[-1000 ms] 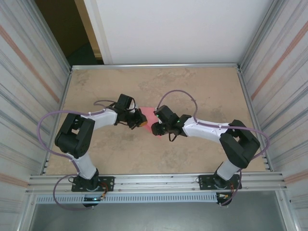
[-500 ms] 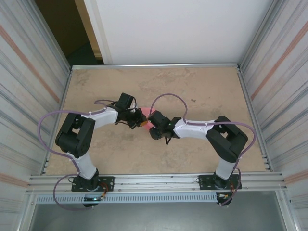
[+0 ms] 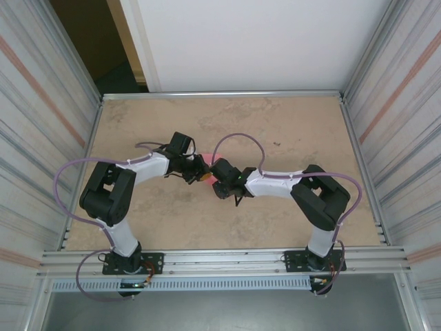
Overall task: Fold a paper plane with a square sheet of paper (pick it up from the middle)
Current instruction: Fourth fold the wing at the center of the table.
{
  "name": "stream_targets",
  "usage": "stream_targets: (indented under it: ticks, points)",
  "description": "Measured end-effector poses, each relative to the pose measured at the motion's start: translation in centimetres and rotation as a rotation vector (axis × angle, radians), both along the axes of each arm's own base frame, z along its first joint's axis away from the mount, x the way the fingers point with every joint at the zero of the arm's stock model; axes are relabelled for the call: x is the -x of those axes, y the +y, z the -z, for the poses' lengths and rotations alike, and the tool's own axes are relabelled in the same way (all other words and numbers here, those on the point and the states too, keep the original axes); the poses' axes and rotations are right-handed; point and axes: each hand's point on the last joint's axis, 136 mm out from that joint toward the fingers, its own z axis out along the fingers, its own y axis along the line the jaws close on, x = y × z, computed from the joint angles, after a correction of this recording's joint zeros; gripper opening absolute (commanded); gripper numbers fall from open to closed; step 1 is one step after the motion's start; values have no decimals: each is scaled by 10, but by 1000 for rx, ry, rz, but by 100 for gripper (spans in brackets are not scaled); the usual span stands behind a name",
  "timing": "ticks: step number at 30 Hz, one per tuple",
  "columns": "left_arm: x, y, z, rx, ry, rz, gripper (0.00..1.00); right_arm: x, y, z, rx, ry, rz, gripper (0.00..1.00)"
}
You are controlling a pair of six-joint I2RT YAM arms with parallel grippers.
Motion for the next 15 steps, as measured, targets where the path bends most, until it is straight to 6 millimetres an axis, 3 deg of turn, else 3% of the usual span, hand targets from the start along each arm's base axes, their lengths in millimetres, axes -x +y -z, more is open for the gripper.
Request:
stream_targets:
  ticks: [15]
  points:
    - [2,1,3,-10,20,0,11,-2,-4,5,46,-29,10,23]
